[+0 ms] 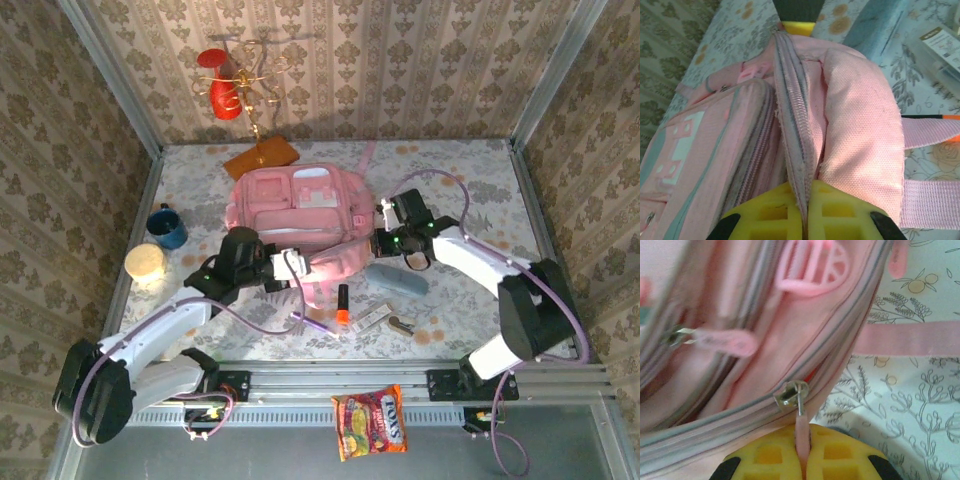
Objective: Pack the student bag
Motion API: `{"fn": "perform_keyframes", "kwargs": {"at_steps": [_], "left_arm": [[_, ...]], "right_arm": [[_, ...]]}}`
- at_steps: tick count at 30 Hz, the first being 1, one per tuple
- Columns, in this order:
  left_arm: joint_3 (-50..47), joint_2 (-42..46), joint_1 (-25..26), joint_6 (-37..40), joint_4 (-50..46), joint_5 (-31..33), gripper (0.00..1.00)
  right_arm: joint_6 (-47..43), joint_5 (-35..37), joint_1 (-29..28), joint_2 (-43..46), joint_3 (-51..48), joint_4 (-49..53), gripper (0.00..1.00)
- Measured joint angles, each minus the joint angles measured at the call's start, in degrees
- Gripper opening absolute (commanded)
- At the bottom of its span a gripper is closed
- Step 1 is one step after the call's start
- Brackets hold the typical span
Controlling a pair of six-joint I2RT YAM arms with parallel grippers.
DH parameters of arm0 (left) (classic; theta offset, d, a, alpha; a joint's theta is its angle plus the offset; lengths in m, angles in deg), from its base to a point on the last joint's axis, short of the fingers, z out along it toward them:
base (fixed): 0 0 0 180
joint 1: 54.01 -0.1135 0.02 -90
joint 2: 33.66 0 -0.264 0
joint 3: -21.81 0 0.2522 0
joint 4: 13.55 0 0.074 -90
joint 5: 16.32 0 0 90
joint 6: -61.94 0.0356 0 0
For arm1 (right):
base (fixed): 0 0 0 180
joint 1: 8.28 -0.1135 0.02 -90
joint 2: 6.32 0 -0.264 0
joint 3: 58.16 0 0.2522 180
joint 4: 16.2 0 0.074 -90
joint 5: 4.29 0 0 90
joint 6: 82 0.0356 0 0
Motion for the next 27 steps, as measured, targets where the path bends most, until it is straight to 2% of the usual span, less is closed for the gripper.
{"fn": "perform_keyframes", "kwargs": {"at_steps": [11,18,27], "left_arm": [[-6.8,5.1,-8.1,-7.6,10.9,-10.2,0.0],[-6.8,4.7,-8.7,-9.8,12.9,-12.8,0.0],[-6.8,4.1,-9.1,-10.1,13.4,-13.9,0.0]], "right_arm": [[-2.8,-0.3,3.2,-13.3,9.9,0.7,0.0],[-2.3,-2.4,5.0,-20.2,14.6,0.5,0.0],[-0.5,-7.3,8.0,-22.6,16.5,0.2,0.0]]}}
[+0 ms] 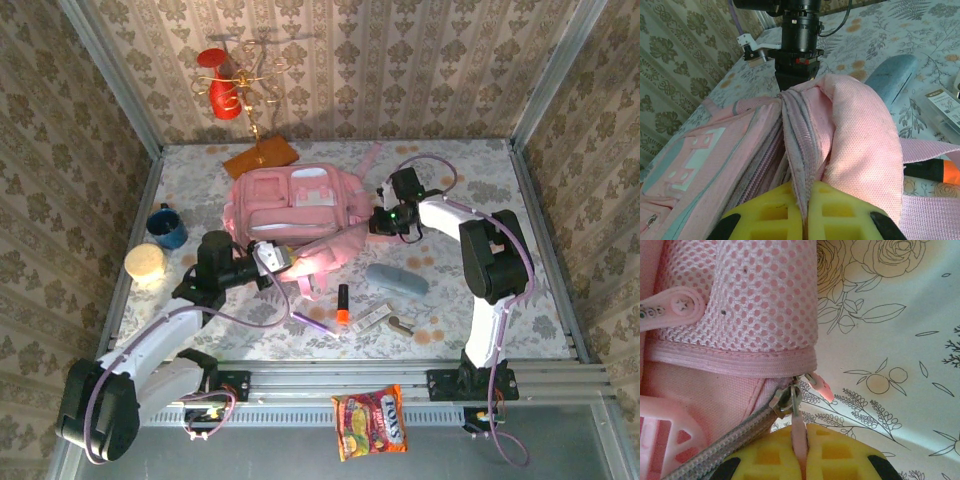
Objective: Pack the student bag
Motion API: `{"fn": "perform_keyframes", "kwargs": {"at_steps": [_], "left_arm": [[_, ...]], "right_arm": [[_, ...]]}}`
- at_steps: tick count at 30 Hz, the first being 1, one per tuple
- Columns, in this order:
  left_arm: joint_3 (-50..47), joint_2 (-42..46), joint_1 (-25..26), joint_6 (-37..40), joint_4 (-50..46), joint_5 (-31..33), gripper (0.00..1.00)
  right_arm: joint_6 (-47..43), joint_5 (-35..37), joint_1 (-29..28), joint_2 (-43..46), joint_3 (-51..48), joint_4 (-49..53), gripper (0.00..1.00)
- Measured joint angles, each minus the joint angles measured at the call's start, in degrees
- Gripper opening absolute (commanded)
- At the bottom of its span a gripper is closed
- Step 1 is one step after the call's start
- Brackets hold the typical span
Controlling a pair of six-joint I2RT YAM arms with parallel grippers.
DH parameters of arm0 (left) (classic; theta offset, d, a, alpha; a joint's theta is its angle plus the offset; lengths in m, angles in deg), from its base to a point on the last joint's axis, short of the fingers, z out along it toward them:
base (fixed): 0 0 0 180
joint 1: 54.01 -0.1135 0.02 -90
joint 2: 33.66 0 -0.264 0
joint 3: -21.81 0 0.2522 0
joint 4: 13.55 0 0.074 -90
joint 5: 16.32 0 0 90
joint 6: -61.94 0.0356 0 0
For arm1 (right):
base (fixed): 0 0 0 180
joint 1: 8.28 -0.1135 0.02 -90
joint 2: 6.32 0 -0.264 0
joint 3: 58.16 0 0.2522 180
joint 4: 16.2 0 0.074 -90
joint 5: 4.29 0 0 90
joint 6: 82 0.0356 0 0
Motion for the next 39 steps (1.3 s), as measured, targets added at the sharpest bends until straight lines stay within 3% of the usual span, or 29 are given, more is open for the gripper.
{"fn": "perform_keyframes", "kwargs": {"at_steps": [11,19,29,34,39], "left_arm": [[1.1,-3.5,0.2,-0.4,0.7,-2.0,0.0],[7.2,-6.0,7.0,0.3,-0.7,-1.7,0.0],[17.6,-20.1,5.8,2.4,0.2,-4.3,0.0],[21.2,-25.7,-0.5,3.2,0.4,-4.7,0.27],[25.4,-30.6,-5.3,-0.7,-0.5,9.1,0.55]], "right_arm": [[-0.1,-0.3,1.8,2.5,-2.7,-3.6,0.0],[1.1,5.9,5.3,20.1,-16.5,-4.5,0.0],[3.1,14.3,8.5,34.3,-23.7,-3.7,0.0],[4.2,14.6,7.5,36.7,-24.9,-4.3,0.0],[7.5,16.6,-1.5,36.7,-27.1,-6.8,0.0]]}}
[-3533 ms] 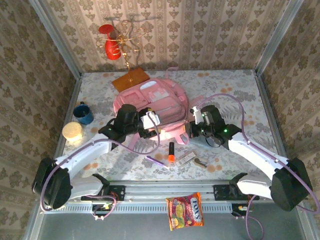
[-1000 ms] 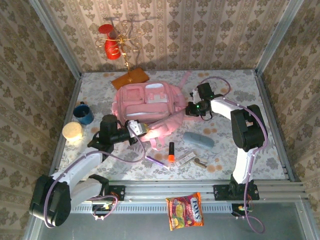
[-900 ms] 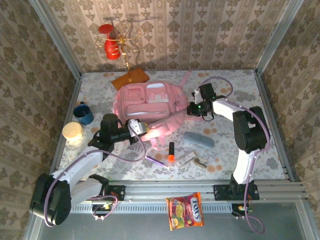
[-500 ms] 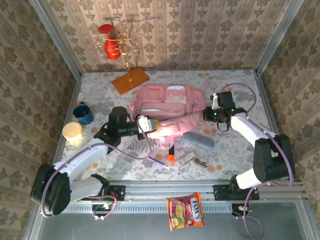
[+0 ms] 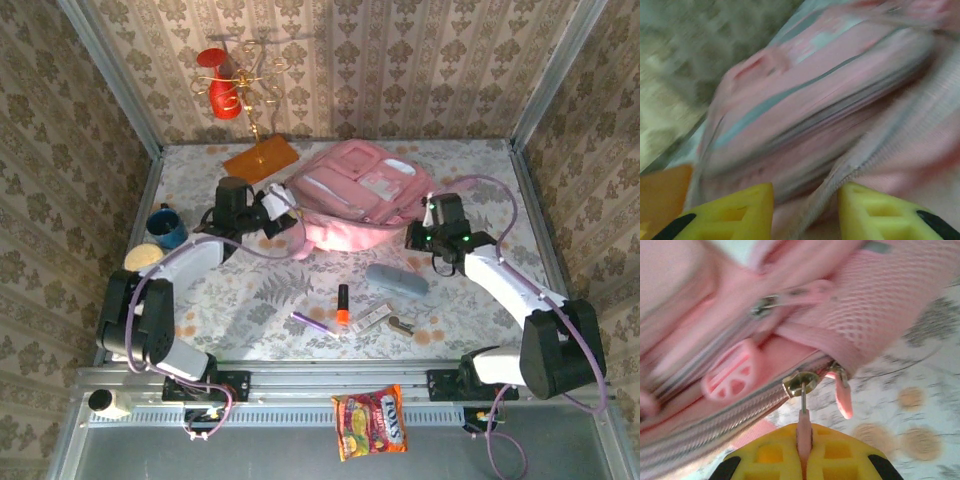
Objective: Pack the student bag
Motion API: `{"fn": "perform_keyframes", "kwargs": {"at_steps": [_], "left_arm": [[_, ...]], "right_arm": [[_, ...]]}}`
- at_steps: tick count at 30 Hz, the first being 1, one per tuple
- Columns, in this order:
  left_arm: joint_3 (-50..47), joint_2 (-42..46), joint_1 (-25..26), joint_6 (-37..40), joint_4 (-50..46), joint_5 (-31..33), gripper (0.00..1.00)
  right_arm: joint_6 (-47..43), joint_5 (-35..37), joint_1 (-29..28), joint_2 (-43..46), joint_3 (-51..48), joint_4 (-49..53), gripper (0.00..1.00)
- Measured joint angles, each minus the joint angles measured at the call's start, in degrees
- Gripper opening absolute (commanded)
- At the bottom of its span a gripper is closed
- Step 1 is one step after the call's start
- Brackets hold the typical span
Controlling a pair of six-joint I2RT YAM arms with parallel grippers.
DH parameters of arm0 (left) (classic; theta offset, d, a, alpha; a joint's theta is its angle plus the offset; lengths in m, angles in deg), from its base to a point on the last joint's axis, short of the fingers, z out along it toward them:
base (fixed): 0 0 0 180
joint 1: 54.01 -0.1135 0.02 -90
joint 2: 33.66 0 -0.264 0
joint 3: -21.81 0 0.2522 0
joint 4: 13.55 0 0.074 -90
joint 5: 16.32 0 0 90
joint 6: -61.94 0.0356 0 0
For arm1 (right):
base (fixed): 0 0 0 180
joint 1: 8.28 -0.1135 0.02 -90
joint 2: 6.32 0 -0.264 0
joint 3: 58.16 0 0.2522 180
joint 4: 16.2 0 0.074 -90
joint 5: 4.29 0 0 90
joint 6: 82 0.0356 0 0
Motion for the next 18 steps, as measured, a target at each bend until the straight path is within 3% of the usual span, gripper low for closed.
{"fn": "perform_keyframes", "kwargs": {"at_steps": [3,8,10,13,18], "left_arm": [[1.4,-0.7,-1.4,-5.3,-0.9,9.0,0.63],[1.9,1.0,-2.2,-14.6,-3.7,24.1,0.69],[1.0,3.4,-2.4,-18.5,-5.2,29.0,0.74],[-0.3,8.7,-2.7,-25.9,-8.1,32.2,0.78],[-2.1,16.2,-1.0,-40.1,-10.7,31.5,0.79]], "right_arm": [[3.1,2.4,-6.1,-2.3,0.0,-3.0,0.0],[7.1,5.6,-13.9,-9.6,0.9,-7.3,0.0],[7.9,5.7,-15.3,-12.9,2.5,-7.9,0.07],[8.1,5.7,-15.7,-14.8,4.1,-8.2,0.26],[5.2,4.4,-13.0,-12.3,3.5,-6.2,0.4]]}}
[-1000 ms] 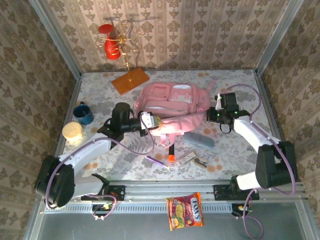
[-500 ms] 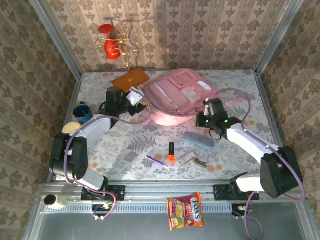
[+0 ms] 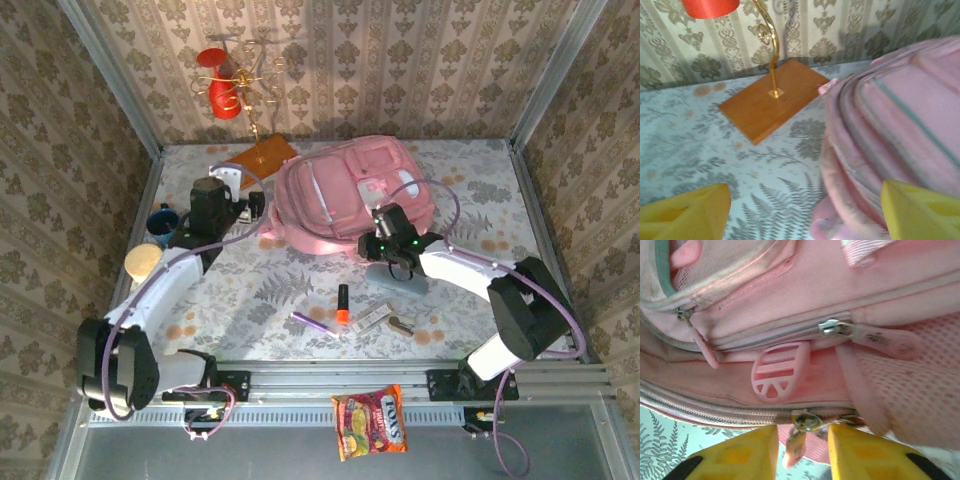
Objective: Pack the student bag
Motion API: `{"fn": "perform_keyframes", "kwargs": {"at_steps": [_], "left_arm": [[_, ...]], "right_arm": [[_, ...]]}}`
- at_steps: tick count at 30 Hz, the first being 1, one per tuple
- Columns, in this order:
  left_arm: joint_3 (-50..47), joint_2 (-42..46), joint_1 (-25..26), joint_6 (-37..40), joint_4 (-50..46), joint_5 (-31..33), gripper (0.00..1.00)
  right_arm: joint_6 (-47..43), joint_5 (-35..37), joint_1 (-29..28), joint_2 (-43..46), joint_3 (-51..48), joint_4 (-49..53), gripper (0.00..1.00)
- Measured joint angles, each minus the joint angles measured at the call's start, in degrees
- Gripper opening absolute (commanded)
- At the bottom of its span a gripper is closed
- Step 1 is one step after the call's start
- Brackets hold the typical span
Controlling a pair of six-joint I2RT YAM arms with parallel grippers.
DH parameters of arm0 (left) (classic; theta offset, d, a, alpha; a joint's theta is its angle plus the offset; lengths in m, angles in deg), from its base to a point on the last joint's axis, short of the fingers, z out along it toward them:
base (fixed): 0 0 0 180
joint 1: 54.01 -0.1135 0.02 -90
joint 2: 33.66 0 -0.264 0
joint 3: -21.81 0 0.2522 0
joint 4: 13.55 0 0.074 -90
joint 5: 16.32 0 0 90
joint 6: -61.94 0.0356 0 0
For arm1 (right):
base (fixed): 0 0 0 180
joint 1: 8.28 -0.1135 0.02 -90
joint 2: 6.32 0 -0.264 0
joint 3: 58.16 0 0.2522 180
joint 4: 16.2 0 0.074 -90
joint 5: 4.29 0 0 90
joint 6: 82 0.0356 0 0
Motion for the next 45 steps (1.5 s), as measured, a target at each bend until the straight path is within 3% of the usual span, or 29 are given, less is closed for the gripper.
{"fn": "perform_keyframes", "kwargs": {"at_steps": [3,5,8,12,16,21,26,31,33,37,43,45], "left_arm": [[-1.9,1.8,3.4,-7.0,-0.3,-1.1,0.78],[-2.6,1.5,7.3,-10.1,-0.6,-1.4,0.76],[-1.8,-2.0,14.5,-12.2,-1.0,-1.5,0.68],[5.1,-13.1,21.3,-13.5,-3.0,-2.7,0.52],[9.8,-22.6,23.2,-14.3,-3.2,-4.1,0.44],[11.0,-28.6,23.4,-14.5,-4.7,-4.1,0.44],[10.7,-28.8,23.5,-14.4,-5.1,-3.8,0.46],[10.8,-28.7,23.8,-14.7,-5.1,-3.5,0.58],[11.1,-28.6,24.7,-15.2,-5.2,-2.9,0.62],[13.4,-28.5,28.0,-17.1,-5.8,-0.6,0.63],[14.7,-28.1,32.4,-22.0,-5.9,1.4,0.61],[15.7,-28.4,32.5,-23.2,-6.9,2.0,0.61]], "right_arm": [[-2.6,-0.7,3.6,6.3,-1.5,2.6,0.44],[-3.5,-0.7,6.3,9.9,-1.4,3.2,0.52],[-3.8,-1.8,10.6,11.2,-0.5,2.7,0.56],[-3.0,-2.5,12.9,5.3,2.0,2.5,0.56],[-3.1,-3.5,12.7,-2.2,5.4,2.6,0.58],[-4.8,-0.4,13.7,-3.3,7.1,4.4,0.66],[-5.5,1.0,19.7,-3.2,7.0,6.2,0.76],[-3.6,-3.0,23.3,-4.0,5.7,5.6,0.78],[-2.3,-6.4,23.4,-5.8,5.7,3.9,0.69],[1.2,-10.8,24.3,-8.4,4.2,0.2,0.3],[9.4,-16.7,23.5,-3.5,-4.5,-12.3,0.02],[11.7,-17.0,22.5,-1.1,-6.8,-15.8,0.0]]}}
